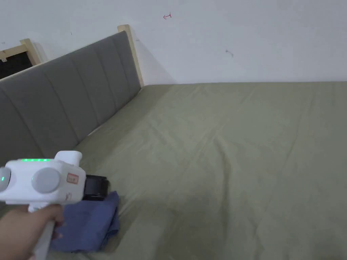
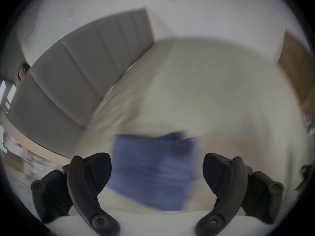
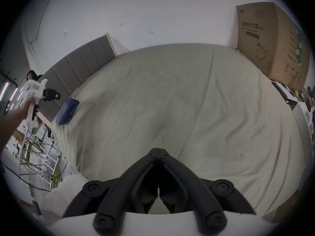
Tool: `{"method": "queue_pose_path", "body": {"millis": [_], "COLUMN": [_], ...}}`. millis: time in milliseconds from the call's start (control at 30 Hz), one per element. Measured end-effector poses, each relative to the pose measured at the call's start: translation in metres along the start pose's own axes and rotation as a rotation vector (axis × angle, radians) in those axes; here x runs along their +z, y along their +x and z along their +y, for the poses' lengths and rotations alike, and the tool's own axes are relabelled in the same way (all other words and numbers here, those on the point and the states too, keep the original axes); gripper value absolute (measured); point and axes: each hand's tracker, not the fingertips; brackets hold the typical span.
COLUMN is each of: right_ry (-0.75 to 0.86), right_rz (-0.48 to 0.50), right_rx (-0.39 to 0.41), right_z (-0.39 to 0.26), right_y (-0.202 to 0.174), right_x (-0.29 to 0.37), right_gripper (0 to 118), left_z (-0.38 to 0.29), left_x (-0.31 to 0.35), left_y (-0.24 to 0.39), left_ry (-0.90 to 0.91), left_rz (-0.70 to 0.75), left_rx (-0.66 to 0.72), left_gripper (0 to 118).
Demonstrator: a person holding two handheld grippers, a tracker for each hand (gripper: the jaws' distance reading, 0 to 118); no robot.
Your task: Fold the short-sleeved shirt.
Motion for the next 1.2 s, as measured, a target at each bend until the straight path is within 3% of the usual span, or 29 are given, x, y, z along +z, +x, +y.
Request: {"method": "queue_pose_path", "body": {"millis": [33,67,100,267,400,500,567,767,900,1200], "right_ry": [0.009,0.014,0.017,0.059,0.183,0.361,0.529,0.944,0.953,0.879], "right_rz": [-0.006,-0.007,-0.007,-0.022,-0.071,-0.097,-0.131,-0.257,-0.407,-0.388], "right_rx": [-0.009,-0.016,-0.023,-0.069,-0.064,-0.060,-0.013,0.043,0.139,0.018], "right_z": [0.001,0.002,0.004,0.014,0.022,0.023,0.019,-0.004,-0.005,-0.006], "right_y": [0.001,0.002,0.003,0.003,0.005,0.003,0.000,-0.016,-0.025,-0.013], "right_x": [0.003,0.007,0.012,0.055,0.111,0.161,0.192,0.240,0.235,0.224], "right_gripper": [0,0,0,0,0,0,0,0,0,0], "left_z": [-0.016,-0.031,-0.046,-0.105,-0.124,-0.126,-0.125,-0.124,-0.122,-0.142], "left_x": [0.009,0.019,0.028,0.066,0.103,0.142,0.170,0.244,0.253,0.252], "left_y": [0.017,0.042,0.068,0.167,0.203,0.225,0.233,0.229,0.226,0.225], "left_ry": [0.052,0.082,0.092,0.157,0.264,0.403,0.542,0.878,0.850,0.836], "left_rz": [-0.121,-0.187,-0.231,-0.579,-0.521,-0.466,-0.307,-0.240,-0.261,-0.226], "left_rx": [0.037,0.067,0.087,0.102,0.013,-0.083,-0.083,-0.066,-0.107,-0.196], "left_gripper": [69,26,0,0,0,0,0,0,0,0]}}
